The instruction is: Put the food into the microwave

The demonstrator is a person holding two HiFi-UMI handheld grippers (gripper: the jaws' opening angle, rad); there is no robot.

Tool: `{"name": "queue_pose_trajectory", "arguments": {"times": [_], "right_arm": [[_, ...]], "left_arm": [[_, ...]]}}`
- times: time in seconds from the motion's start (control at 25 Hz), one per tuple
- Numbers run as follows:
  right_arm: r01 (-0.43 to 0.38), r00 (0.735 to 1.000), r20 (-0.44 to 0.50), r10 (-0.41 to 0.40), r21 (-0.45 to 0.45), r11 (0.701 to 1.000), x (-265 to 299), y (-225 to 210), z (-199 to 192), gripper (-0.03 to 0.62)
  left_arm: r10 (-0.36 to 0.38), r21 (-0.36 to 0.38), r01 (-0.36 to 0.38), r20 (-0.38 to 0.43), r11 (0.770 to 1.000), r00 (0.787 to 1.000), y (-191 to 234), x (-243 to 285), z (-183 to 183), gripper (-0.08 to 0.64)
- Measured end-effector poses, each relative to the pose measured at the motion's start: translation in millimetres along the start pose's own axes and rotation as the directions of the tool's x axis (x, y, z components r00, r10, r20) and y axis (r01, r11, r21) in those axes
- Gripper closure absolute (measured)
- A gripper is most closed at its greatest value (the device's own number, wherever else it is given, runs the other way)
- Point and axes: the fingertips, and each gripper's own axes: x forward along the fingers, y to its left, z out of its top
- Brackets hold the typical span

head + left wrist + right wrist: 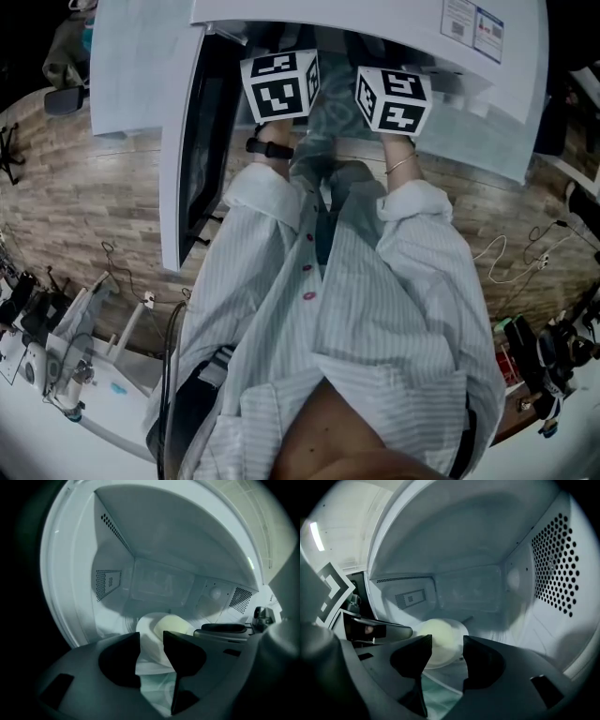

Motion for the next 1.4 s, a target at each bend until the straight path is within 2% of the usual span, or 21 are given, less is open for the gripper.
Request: {"name": "queue_pose_trajectory", "arguments": {"times": [0.12,0.24,0.4,0.52,0.68,0.92,1.08,1.2,1.4], "right_arm": [[-0.02,1.0,0.011,0.02,0.022,1.0,-7,5,1,0.37],[-0.047,0.999,0.019,0.047,0.007,0.999,-16,12,3,0.374],[-0.078,0.996,0.045,0.078,-0.018,0.997,-34,22,9,0.421],[-0.107,0.993,0.054,0.108,-0.023,0.994,-50,29,13,0.448],[-0.148,0.986,0.076,0.149,-0.022,0.989,-75,38,22,0.493],[-0.213,0.973,0.08,0.214,-0.027,0.977,-108,48,31,0.531],[-0.263,0.96,0.095,0.264,-0.028,0.964,-128,55,40,0.541],[-0.31,0.942,0.131,0.31,-0.024,0.95,-145,60,56,0.546],[-0.357,0.913,0.189,0.361,-0.059,0.932,-175,69,83,0.552]], "left_arm": [[-0.013,0.003,0.013,0.004,1.0,1.0,-6,-9,-2,0.411],[-0.035,-0.006,0.035,0.02,0.999,0.999,-14,-20,-1,0.411],[-0.066,-0.026,0.067,0.046,0.997,0.997,-25,-43,2,0.411],[-0.074,-0.014,0.075,0.066,0.997,0.995,-35,-62,6,0.414],[-0.08,-0.008,0.082,0.098,0.997,0.992,-52,-88,10,0.473],[-0.103,0.019,0.101,0.136,0.995,0.985,-76,-122,22,0.513],[-0.153,0.027,0.15,0.147,0.988,0.977,-93,-140,31,0.532],[-0.173,0.059,0.165,0.166,0.984,0.971,-103,-155,41,0.543],[-0.249,0.071,0.239,0.204,0.968,0.947,-124,-176,60,0.551]]}}
